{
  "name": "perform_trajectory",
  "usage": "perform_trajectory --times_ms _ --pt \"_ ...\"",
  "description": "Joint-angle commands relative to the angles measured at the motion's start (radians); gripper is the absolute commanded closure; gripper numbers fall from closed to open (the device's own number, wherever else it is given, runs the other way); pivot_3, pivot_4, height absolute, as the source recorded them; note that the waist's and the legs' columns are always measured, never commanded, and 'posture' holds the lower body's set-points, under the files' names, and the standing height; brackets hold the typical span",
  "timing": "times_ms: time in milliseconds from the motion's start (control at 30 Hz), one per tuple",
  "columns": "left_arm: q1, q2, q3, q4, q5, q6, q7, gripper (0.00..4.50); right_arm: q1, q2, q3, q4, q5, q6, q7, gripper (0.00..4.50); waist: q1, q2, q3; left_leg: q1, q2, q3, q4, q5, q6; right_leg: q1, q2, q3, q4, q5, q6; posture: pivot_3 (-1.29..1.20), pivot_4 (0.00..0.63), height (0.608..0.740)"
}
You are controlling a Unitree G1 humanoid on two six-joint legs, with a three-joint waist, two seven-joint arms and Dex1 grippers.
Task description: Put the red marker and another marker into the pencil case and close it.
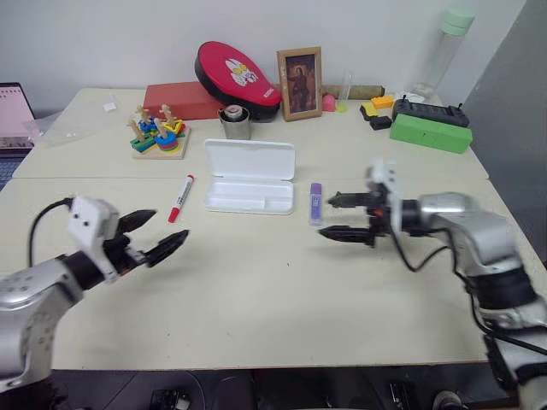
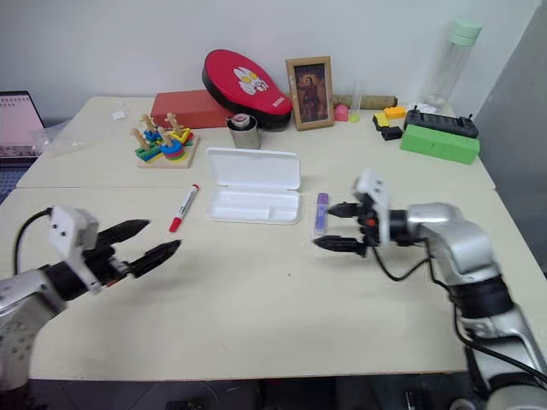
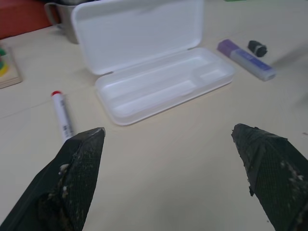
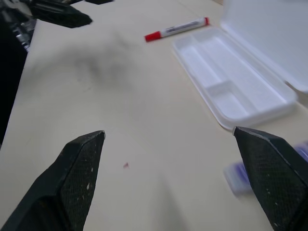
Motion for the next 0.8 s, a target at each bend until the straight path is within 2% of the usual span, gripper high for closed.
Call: perform_trajectory --times_ms 33,233,500,600,800 --pt "-0.084 -0.053 -0.077 -0.026 -0.008 -0.027 0.042 0.00 -0.096 0.110 0.120 0.166 -0.135 -0.114 -0.036 0.03 0.000 0.000 0.000 0.000 0.000 0.000 0.000 0.000 0.000 0.000 0.000 0.000 0.000 0.000 0.000 0.00 0.150 0.740" --pt "-0.194 -0.122 -0.171 0.006 0.020 -0.054 0.089 0.00 -0.263 0.287 0.145 0.568 -0.268 -0.322 -0.096 0.03 0.004 0.000 0.000 0.000 0.000 -0.001 0.000 0.000 0.000 0.000 0.001 -0.001 0.000 0.000 0.000 0.00 0.150 0.740" --pt "-0.220 -0.163 -0.198 0.008 0.026 -0.073 0.121 0.00 -0.402 0.391 0.152 0.921 -0.389 -0.488 -0.092 0.03 0.001 0.000 0.000 0.000 0.000 -0.002 -0.001 0.000 0.000 0.000 0.001 -0.002 0.001 0.000 0.000 0.00 0.150 0.740" --pt "-0.222 -0.172 -0.201 0.006 0.027 -0.078 0.133 0.00 -0.422 0.414 0.164 0.993 -0.436 -0.501 -0.095 0.46 0.001 0.000 0.000 0.000 0.000 -0.002 -0.001 0.000 0.000 0.000 0.001 -0.002 0.001 0.000 0.000 0.00 0.150 0.740" --pt "-0.216 -0.177 -0.198 0.007 0.027 -0.084 0.146 0.00 -0.462 0.455 0.113 1.078 -0.459 -0.533 -0.148 2.02 0.001 0.000 0.000 0.000 0.000 -0.002 0.000 0.000 0.000 0.000 0.001 -0.002 0.003 0.000 -0.001 0.00 0.150 0.740"
